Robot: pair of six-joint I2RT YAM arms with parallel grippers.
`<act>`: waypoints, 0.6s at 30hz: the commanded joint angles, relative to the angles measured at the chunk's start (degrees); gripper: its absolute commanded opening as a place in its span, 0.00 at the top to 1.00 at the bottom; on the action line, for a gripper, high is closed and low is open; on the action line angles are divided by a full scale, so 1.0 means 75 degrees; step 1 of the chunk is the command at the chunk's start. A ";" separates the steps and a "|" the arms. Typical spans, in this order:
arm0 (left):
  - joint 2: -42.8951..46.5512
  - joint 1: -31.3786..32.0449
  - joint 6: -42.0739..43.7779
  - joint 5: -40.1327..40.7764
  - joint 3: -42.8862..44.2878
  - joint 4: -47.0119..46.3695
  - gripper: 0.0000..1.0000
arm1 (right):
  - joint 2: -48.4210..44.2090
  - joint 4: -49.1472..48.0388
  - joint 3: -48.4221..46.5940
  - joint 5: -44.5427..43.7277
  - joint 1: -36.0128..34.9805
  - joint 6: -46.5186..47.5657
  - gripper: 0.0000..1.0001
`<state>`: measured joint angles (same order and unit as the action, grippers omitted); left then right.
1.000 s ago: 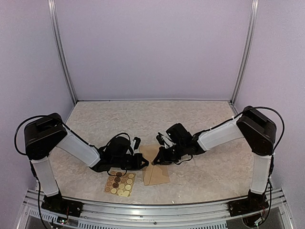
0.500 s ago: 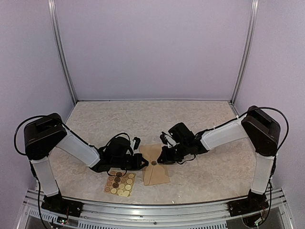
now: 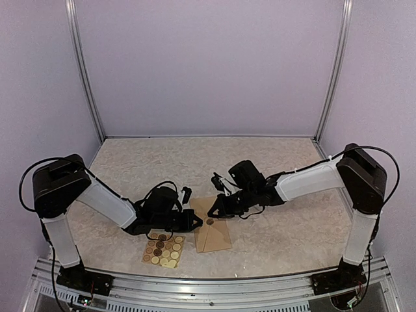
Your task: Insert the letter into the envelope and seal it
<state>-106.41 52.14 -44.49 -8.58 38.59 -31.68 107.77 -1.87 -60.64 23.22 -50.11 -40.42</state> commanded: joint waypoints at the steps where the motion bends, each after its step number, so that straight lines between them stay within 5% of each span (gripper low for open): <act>1: 0.0003 0.0055 0.0086 0.0074 -0.0070 0.0535 1.00 | 0.0407 -0.0276 -0.0280 0.0318 -0.0090 0.0101 1.00; 18: -0.0027 0.0049 0.0089 0.0084 -0.0047 0.0556 1.00 | 0.1036 -0.0075 -0.0269 0.0344 -0.0100 0.0070 1.00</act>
<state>-106.41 52.16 -44.47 -8.54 38.61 -31.64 114.43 -3.55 -62.26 25.96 -50.50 -40.16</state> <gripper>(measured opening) 0.002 0.003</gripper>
